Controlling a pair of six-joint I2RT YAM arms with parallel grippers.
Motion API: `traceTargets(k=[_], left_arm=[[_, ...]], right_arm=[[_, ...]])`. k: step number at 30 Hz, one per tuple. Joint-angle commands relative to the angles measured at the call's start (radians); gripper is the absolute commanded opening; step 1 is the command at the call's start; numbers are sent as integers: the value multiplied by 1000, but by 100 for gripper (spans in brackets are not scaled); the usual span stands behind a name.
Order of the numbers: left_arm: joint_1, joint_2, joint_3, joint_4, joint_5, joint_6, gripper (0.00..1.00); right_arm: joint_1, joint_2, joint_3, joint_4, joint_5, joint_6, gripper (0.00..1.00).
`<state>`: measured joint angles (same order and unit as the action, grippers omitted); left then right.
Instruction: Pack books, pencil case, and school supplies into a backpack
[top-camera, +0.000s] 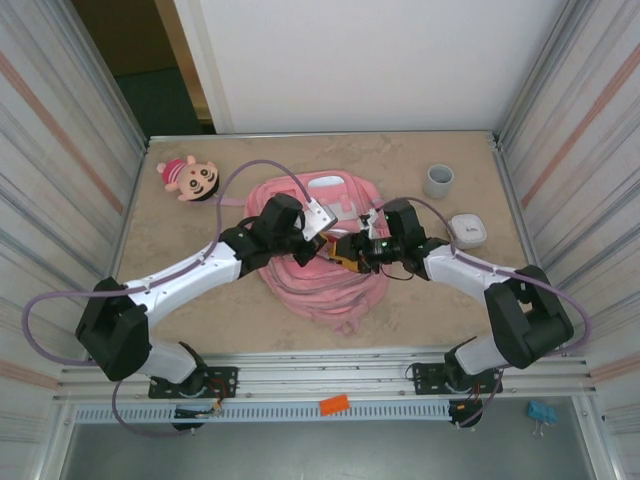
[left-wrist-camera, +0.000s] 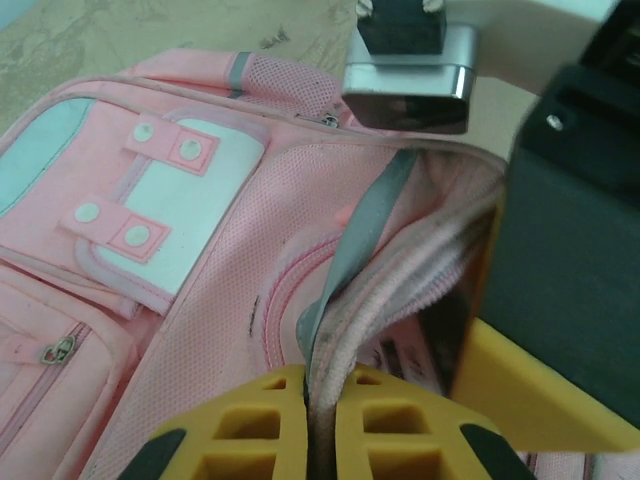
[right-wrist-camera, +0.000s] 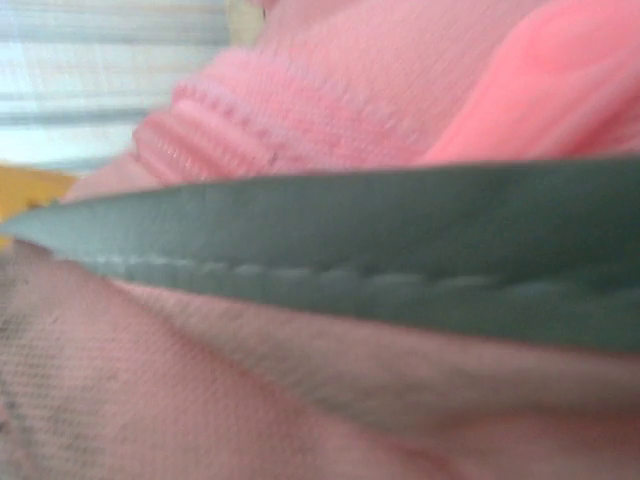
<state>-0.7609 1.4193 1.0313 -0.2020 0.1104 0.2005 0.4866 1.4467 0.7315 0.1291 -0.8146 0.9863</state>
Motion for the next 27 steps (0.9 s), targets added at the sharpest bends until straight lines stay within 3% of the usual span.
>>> traceTargets(k=[1,7,12,16,20,23,27], left_arm=[[-6,-61,1,103,28,-22,3],[-6,-54,-19,84,8,-9,5],[-6,-42,-34,94,46,-13,7],[-6,-42,-35,100,95,-14,8],[-5,-50,-50,120,110,-12,9],[-3,-47,-57,124,124,-9,9],[-3,-46,-60,140,156,-14,9]], right_arm=[[-34,-41,11,-50,40,-35,49],[-103,-284,-18,-413,169,-222,54],[-69,-417,34,-591,312,-419,56],[46,-406,93,-566,449,-615,56],[182,-401,73,-431,631,-974,61],[184,-428,-23,-226,608,-1187,60],[178,-362,-25,-164,587,-1354,59]])
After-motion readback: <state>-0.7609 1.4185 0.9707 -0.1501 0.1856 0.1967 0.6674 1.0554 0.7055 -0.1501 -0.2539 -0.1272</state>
